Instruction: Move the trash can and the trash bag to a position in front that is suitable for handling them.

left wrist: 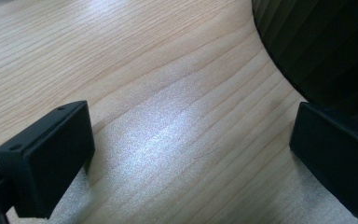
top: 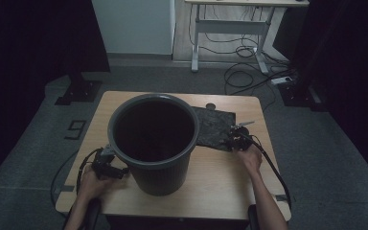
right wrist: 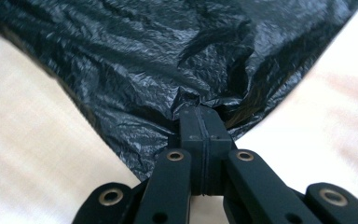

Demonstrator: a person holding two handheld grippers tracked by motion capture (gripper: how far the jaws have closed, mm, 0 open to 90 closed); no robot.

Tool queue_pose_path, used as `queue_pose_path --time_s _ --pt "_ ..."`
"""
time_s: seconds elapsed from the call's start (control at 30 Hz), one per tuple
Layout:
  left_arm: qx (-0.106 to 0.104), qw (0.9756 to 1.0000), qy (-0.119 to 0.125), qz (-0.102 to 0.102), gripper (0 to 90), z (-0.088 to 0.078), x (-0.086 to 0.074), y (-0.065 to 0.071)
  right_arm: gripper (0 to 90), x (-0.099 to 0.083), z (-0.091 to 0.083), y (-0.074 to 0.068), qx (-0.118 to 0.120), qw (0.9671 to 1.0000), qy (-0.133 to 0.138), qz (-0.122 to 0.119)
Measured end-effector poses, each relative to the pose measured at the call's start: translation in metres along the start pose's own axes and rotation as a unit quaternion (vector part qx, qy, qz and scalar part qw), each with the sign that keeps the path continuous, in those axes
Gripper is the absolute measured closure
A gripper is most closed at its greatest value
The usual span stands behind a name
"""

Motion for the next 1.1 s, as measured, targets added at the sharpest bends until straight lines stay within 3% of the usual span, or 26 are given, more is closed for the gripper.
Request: queue_pose_path --time_s 0.2,0.4,0.43,0.5,0.6,0.77,0.97,1.1 --pt "0.002 1.0000 -0.001 -0.002 0.0 0.000 0.000 0.001 89.0 -0.030 -0.011 -0.039 0.014 0.9997 -0.005 -0.020" --pt "0.003 1.0000 -0.001 -0.003 0.0 0.000 0.000 0.001 88.3 -0.058 -0.022 -0.083 0.048 0.9978 -0.015 -0.043" --pt "0.003 1.0000 -0.001 -0.003 0.0 0.000 0.000 0.001 82.7 -0.061 -0.025 -0.088 0.053 0.9972 -0.019 -0.049" --pt "0.003 1.0000 -0.001 -0.003 0.0 0.000 0.000 0.001 61.8 -0.059 -0.033 -0.090 0.041 0.9971 -0.023 -0.060" --pt "0.003 1.0000 -0.001 -0.003 0.0 0.000 0.000 0.001 44.0 -0.047 -0.048 -0.073 -0.006 0.9982 -0.008 -0.059" --pt "0.003 1.0000 -0.001 -0.003 0.0 0.000 0.000 0.001 39.5 -0.025 -0.047 -0.024 -0.059 0.9979 0.001 -0.024" --pt "0.002 1.0000 -0.001 -0.003 0.0 0.000 0.000 0.001 38.4 -0.011 -0.024 0.026 -0.083 0.9963 0.006 0.021" --pt "0.003 1.0000 -0.001 -0.003 0.0 0.000 0.000 0.001 43.9 -0.009 -0.017 0.049 -0.071 0.9959 0.029 0.049"
Point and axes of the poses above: each handheld gripper's, and its own axes: z roughly forward along the jaws, x roughly out of its top, y roughly to its right, the point moved 1 cm from there along z, roughly forward along the jaws, and after that the axes turned 12 degrees about x, right-handed, at the moved point
